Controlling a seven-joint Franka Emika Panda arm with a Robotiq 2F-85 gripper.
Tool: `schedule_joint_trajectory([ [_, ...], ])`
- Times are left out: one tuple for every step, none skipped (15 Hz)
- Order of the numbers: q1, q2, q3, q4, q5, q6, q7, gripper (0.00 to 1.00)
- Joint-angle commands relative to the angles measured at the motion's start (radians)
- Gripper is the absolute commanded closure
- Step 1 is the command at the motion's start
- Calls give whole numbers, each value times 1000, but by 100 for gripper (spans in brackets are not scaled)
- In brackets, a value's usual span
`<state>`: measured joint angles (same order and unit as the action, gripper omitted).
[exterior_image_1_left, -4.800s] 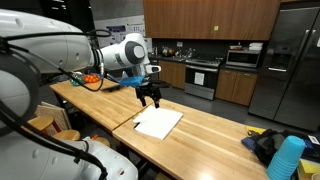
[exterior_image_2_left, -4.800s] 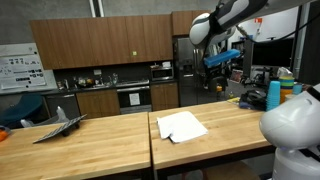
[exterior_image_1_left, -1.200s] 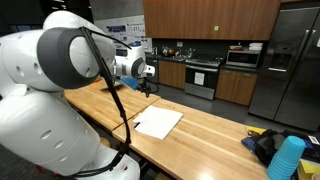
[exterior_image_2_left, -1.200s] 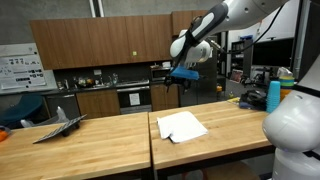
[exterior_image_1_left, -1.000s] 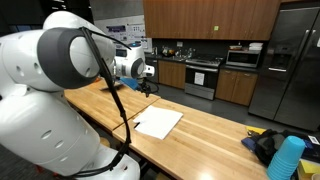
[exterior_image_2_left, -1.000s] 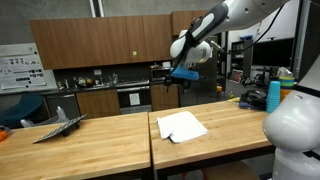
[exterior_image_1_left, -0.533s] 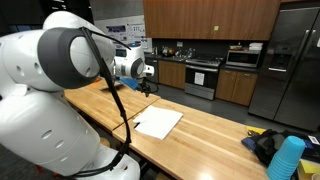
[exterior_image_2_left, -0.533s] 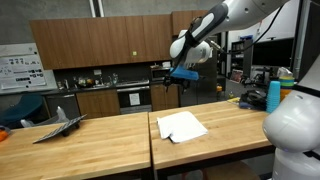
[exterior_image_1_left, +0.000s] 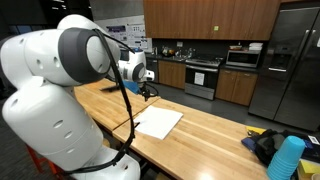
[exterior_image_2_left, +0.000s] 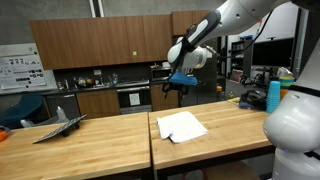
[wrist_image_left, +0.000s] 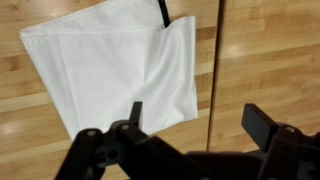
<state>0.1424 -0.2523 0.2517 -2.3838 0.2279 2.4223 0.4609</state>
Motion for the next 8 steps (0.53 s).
schedule_joint_trajectory([
  [35, 132, -12, 98, 19, -72, -98, 0],
  [38, 159, -9, 120, 2, -102, -113, 0],
  [41, 182, -8, 146, -14, -137, -125, 0],
  [43, 200, -6, 171, -35, -178, -130, 0],
  [46, 219, -7, 199, -52, -220, -138, 0],
  [46, 234, -9, 226, -72, -266, -137, 0],
  [47, 248, -10, 250, -104, -309, -123, 0],
  [48, 260, -10, 276, -133, -349, -120, 0],
])
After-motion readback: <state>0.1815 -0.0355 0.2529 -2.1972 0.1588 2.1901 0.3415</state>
